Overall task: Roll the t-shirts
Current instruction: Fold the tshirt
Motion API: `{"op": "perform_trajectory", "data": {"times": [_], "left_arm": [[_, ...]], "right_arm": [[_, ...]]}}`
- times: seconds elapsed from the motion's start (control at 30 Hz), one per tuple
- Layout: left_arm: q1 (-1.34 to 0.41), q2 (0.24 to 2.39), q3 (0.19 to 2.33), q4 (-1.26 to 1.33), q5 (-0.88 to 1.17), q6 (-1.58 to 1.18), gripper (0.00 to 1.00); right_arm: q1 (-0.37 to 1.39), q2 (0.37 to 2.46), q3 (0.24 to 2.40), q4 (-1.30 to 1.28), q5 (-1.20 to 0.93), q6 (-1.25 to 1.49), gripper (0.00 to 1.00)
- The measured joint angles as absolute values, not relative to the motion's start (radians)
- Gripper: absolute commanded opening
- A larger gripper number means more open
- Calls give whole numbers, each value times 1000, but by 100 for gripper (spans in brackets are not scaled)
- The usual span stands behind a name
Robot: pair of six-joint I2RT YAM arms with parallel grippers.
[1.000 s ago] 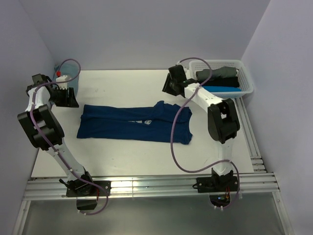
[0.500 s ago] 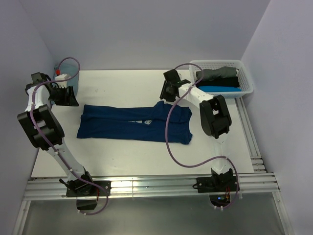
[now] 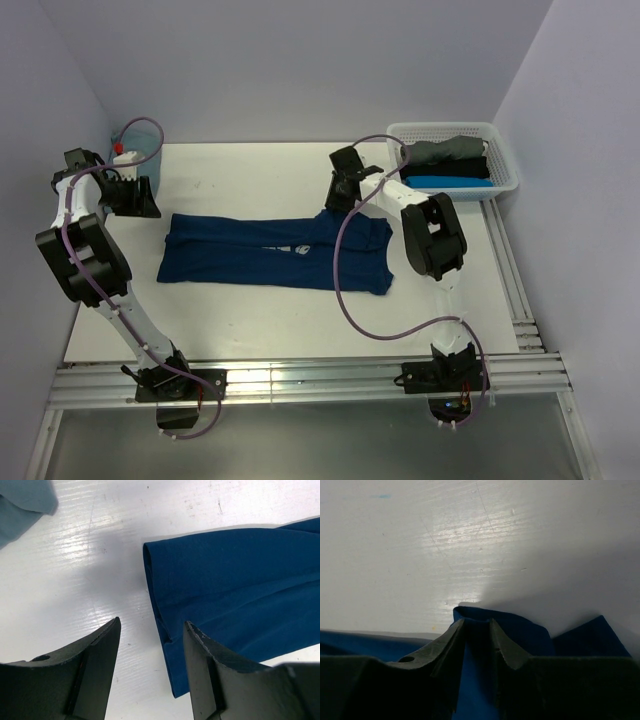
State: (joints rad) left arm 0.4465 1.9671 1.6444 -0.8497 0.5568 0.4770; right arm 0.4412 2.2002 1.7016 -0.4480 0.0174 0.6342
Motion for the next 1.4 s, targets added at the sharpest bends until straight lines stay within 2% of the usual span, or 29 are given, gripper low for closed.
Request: {"op": "perform_trajectory", "data": {"times": [0.03, 0.07, 0.13, 0.23, 0.47, 0.93, 1.17, 1.4], "left_arm": [[447, 1967, 1644, -852, 556, 477, 58], [447, 1967, 1644, -852, 556, 477, 58], [447, 1967, 1644, -852, 556, 477, 58], [447, 1967, 1644, -852, 557, 477, 57], [447, 1967, 1644, -853, 557, 481, 58], [447, 1967, 1644, -889, 563, 516, 57], [447, 1967, 1644, -906, 564, 538, 57], [447, 1967, 1644, -914, 564, 543, 58]], "right_arm": [[441, 2200, 1702, -450, 17, 635, 19], [441, 2200, 1702, -450, 17, 632, 14], [441, 2200, 1702, -448, 18, 636, 6], [442, 2196, 1694, -445, 20, 638, 3], [479, 2095, 1616, -433, 63, 640, 1], [627, 1785, 1288, -386, 168, 719, 0], [701, 1700, 1143, -381, 212, 791, 0], [770, 1655, 1106, -375, 248, 846, 0]]}}
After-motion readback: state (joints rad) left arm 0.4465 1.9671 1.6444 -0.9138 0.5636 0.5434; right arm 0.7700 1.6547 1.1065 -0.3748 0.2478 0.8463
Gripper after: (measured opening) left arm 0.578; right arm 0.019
